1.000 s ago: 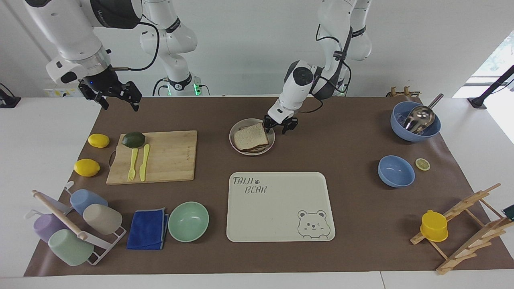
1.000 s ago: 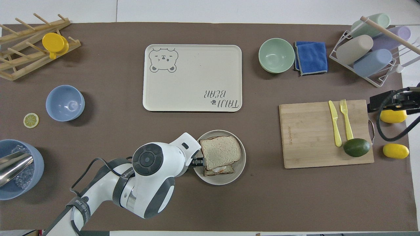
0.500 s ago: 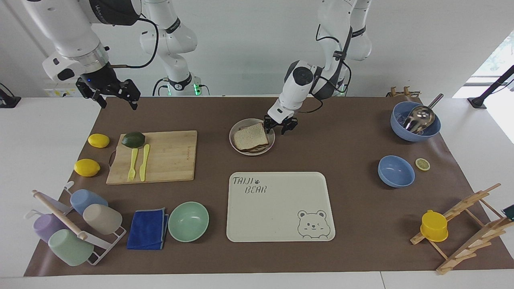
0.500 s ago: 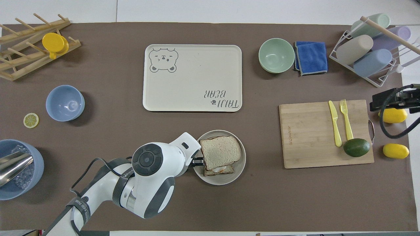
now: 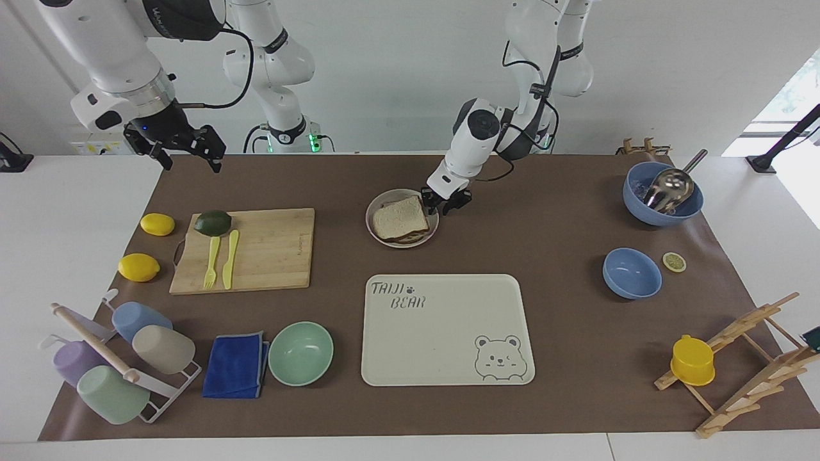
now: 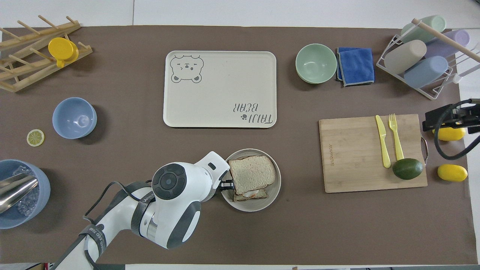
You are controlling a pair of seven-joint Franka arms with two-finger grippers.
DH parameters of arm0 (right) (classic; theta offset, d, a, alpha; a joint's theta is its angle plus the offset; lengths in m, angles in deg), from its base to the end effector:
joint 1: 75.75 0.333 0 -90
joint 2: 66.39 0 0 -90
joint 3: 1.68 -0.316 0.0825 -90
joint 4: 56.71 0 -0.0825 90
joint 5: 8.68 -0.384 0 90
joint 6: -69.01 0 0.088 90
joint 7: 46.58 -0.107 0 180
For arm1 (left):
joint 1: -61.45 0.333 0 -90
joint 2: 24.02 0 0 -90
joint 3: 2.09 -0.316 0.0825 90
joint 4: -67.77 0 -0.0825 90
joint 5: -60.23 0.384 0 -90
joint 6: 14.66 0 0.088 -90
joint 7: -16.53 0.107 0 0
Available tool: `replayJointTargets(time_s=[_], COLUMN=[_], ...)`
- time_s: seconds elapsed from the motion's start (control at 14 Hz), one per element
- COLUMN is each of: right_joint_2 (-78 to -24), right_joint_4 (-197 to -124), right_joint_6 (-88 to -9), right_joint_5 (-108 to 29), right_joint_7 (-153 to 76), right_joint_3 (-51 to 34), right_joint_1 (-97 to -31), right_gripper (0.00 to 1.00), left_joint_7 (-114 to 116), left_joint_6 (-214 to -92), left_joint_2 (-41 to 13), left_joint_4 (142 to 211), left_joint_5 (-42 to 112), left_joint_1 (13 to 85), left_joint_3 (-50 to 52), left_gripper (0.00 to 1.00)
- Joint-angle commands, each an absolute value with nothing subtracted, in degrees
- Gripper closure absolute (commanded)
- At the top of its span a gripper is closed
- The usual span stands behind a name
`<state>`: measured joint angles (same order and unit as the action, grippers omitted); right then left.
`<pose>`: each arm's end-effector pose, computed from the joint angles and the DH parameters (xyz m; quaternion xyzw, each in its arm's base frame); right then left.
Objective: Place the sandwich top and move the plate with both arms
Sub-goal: 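Grasp the plate rim with the left gripper while the right gripper withdraws, then slide the sandwich plate onto the bear tray with the left gripper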
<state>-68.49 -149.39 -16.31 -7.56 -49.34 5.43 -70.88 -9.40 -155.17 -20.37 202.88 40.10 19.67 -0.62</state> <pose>0.5330 -0.0243 0.6157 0.9980 -0.0438 -0.0460 0.0077 0.3706 -0.3487 0.3045 0.9932 -0.0165 -0.0524 0.1023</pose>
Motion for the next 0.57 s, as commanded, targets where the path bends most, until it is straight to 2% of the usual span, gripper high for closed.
replayJointTargets(time_s=[0.0, 0.14, 0.5], right_joint_2=[-68.3, -68.4, -68.5], right_joint_4=[-149.2, -149.3, -149.5], right_joint_6=[-15.3, -15.3, -15.3], right_joint_5=[-7.5, -7.4, -7.5], right_joint_7=[-48.4, -48.4, -48.4], right_joint_3=[4.9, 4.8, 4.7], right_joint_1=[-72.2, -72.1, -71.4], right_gripper=[0.0, 0.0, 0.0], left_joint_7=[-9.5, -9.5, -9.7], left_joint_6=[-157.7, -157.6, -154.6], left_joint_2=[-19.7, -19.6, -20.4], left_joint_4=[203.3, 203.1, 201.7], left_joint_5=[38.5, 38.0, 36.3], left_joint_1=[18.0, 17.9, 19.2], left_joint_3=[-1.5, -1.5, -1.6], left_gripper=[0.73, 1.0, 1.0])
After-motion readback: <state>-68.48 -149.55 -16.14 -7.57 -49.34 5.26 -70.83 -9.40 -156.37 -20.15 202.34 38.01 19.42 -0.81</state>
